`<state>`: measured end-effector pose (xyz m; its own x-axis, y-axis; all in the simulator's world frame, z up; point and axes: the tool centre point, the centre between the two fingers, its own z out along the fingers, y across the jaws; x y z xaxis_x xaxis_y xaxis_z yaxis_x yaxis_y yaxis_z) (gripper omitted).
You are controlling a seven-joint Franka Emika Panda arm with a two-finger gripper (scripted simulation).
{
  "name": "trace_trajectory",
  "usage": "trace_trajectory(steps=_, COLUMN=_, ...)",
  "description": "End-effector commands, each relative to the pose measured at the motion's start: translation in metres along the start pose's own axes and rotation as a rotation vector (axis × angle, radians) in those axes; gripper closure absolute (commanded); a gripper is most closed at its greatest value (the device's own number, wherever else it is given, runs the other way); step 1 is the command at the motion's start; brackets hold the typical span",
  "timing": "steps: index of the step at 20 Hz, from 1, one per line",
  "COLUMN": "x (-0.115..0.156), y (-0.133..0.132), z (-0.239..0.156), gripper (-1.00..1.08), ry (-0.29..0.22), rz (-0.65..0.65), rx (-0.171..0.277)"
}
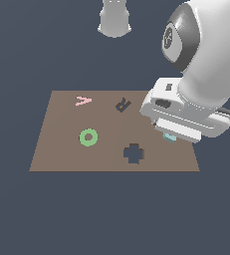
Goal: Insert a designated object into the corresponding slot on a board.
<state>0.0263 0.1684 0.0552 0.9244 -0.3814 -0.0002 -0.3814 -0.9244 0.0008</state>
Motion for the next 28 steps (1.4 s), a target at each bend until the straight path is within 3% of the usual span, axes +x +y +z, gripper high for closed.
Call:
trace_trajectory(steps=1, x=0.001, y=-0.006, z=0.003, gripper=-0.92, ry=0.0, rz=0.013, rx=0.001)
trace_trajectory(steps=17, x=0.002, y=-0.009, z=0.025, gripper=-0.92, ry=0.0, rz=0.019, rx=0.001)
trace_trajectory(steps=18, x=0.002, y=-0.009, z=0.025, gripper=1.08, ry=0.0, rz=0.019, rx=0.001)
trace_trajectory(steps=28, x=0.001, y=-0.009, z=0.025, gripper=1.08, ry=0.0, rz=0.019, rx=0.001)
